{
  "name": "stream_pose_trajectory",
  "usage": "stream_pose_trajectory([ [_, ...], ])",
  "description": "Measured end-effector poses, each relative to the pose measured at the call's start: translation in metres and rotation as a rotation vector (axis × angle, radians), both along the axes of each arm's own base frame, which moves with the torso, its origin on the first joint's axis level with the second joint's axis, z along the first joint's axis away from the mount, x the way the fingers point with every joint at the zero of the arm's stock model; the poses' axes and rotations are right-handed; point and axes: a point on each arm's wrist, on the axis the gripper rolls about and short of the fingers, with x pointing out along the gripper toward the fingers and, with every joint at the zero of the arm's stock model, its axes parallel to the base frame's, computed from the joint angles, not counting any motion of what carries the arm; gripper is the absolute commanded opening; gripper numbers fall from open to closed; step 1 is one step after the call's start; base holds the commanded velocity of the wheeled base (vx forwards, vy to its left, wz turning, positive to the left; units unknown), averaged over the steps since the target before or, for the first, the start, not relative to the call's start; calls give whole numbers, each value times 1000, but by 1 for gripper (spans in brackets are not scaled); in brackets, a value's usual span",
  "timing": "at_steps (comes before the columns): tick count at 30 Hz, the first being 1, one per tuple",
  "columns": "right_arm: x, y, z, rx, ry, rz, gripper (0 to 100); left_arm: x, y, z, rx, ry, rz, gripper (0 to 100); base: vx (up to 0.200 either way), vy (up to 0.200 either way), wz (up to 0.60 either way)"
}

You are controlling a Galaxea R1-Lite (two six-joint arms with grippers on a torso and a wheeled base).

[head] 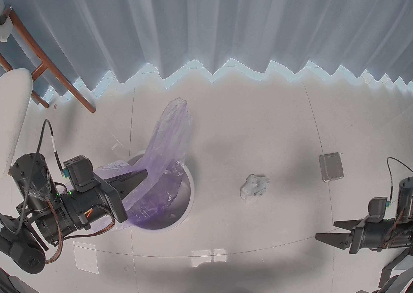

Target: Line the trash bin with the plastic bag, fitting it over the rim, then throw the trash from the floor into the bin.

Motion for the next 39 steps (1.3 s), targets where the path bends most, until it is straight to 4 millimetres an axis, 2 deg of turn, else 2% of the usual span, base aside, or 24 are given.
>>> stream_pose_trajectory([
  [9,46,23,-14,50,-89,46,100,-1,-2,-2,10,1,-10,0,0,0,0],
  [17,81,41,-25,82,-267,15,100,-2,-3,-3,14,5,-17,0,0,0,0],
  [20,91,50,-36,69,-295,-13,100,-3,-4,-3,15,6,-23,0,0,0,0],
  [25,114,75,-53,52,-328,-74,100,-4,-6,-3,15,6,-28,0,0,0,0],
  [33,157,120,-57,103,-448,-180,100,-7,-10,-3,15,4,-32,0,0,0,0],
  [39,183,147,-56,162,-518,-210,100,-8,-11,-1,13,-2,-37,0,0,0,0],
])
